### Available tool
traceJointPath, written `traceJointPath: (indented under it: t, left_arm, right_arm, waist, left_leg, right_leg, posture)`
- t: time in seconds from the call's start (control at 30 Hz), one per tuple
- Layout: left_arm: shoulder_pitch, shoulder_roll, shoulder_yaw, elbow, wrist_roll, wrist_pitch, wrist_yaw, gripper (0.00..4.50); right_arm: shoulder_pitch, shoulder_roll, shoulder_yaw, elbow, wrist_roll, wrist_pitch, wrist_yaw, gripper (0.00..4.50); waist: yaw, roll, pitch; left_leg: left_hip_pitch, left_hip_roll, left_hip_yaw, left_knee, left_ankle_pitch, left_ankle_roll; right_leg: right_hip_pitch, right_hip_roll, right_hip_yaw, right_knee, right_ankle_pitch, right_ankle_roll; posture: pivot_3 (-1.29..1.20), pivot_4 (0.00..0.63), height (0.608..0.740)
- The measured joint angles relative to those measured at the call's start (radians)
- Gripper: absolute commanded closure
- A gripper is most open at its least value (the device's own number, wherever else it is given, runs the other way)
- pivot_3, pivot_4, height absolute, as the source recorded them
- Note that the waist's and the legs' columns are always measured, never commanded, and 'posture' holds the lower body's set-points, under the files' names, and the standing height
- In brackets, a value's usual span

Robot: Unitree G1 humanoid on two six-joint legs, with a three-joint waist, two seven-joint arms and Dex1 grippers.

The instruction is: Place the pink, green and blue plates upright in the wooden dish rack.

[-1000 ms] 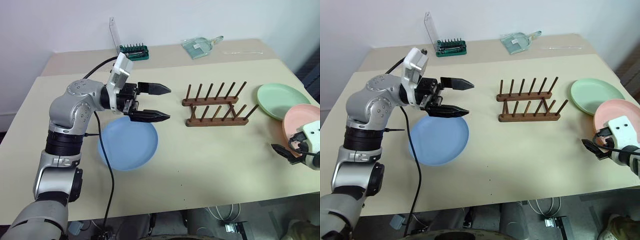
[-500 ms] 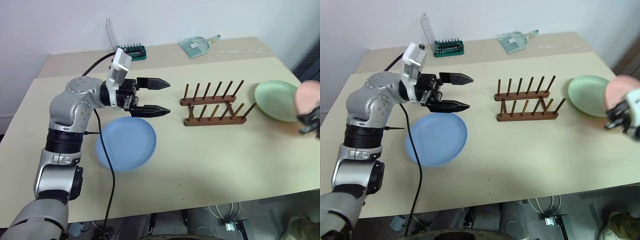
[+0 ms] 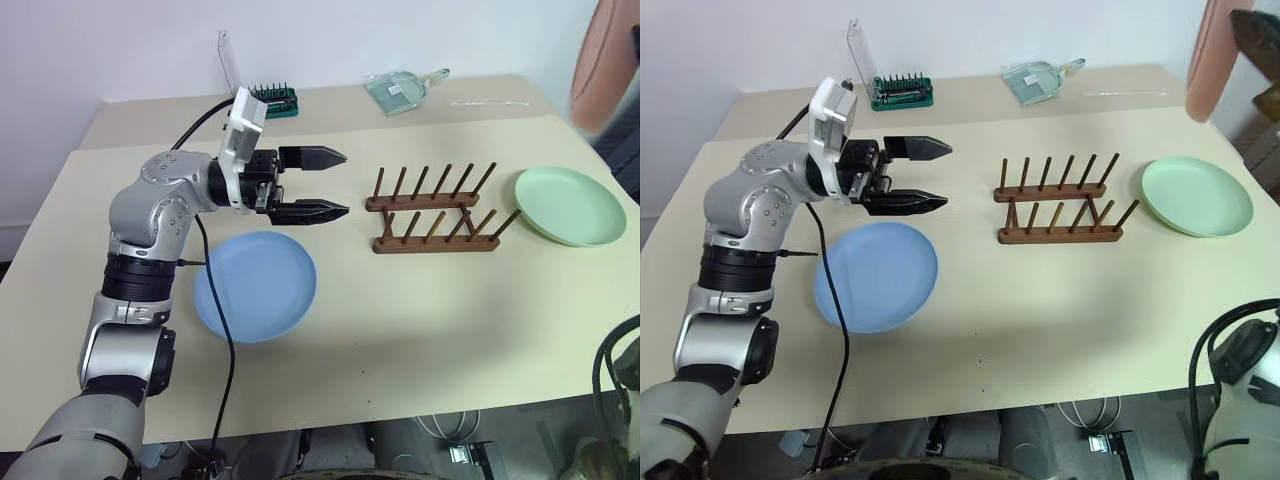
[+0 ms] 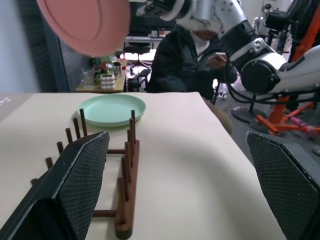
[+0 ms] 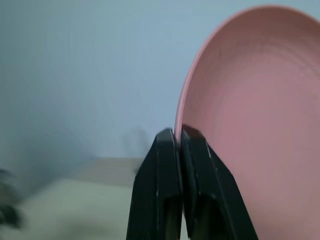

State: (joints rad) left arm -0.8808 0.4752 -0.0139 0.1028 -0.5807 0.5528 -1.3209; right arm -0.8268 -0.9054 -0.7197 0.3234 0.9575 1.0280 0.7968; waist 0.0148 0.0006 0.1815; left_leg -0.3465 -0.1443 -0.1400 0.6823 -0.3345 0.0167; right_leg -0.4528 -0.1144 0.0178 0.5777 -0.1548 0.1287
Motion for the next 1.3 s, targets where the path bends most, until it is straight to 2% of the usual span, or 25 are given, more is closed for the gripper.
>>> traceJointPath:
  t: [0.13, 0.43, 0.63, 1.03, 1.3]
  left_arm:
    - [0.012, 0.001, 0.001, -0.018, -0.001, 0.002, 0.016, 0.0]
    - [0.044, 0.023, 0.009, -0.059, -0.022, 0.009, 0.039, 0.0]
    - [0.044, 0.023, 0.009, -0.066, -0.034, 0.009, 0.043, 0.0]
    - [0.044, 0.027, 0.006, -0.066, -0.038, 0.008, 0.037, 0.0]
    - [0.044, 0.033, -0.002, -0.067, -0.039, 0.008, 0.037, 0.0]
  right_arm:
    - [0.007, -0.001, 0.013, 0.138, 0.031, 0.088, 0.063, 4.48]
    - [0.015, -0.107, 0.051, 0.302, 0.055, 0.212, 0.286, 4.48]
    - [0.044, -0.113, 0.121, 0.343, 0.007, 0.2, 0.371, 4.48]
    - [0.045, -0.131, 0.187, 0.387, -0.051, 0.165, 0.436, 4.48]
    - [0.112, -0.059, 0.222, 0.332, -0.088, 0.08, 0.445, 4.48]
  waist:
    - [-0.003, 0.002, -0.001]
    - [-0.003, 0.003, -0.001]
    - [-0.005, 0.003, -0.001]
    - [-0.003, 0.003, -0.001]
    - [-0.004, 0.003, -0.001]
  left_leg:
    - [-0.01, -0.001, 0.003, 0.001, 0.001, -0.001]
    - [-0.01, -0.001, 0.003, 0.002, 0.001, -0.002]
    - [-0.01, -0.001, 0.004, 0.002, 0.001, -0.002]
    - [-0.01, -0.001, 0.004, 0.002, 0.001, -0.002]
    - [-0.01, -0.001, 0.004, 0.002, 0.001, -0.002]
  right_leg:
    - [-0.013, -0.002, 0.001, 0.002, 0.001, 0.0]
    - [-0.013, -0.001, 0.001, 0.003, 0.002, 0.0]
    - [-0.013, -0.001, 0.002, 0.003, 0.003, 0.0]
    - [-0.013, -0.001, 0.002, 0.003, 0.003, 0.0]
    - [-0.013, -0.001, 0.002, 0.003, 0.003, 0.0]
  posture:
    - [0.0, 0.15, 0.74]
    - [0.0, 0.15, 0.74]
    - [0.0, 0.15, 0.74]
    - [0.0, 0.15, 0.74]
    - [0.0, 0.15, 0.74]
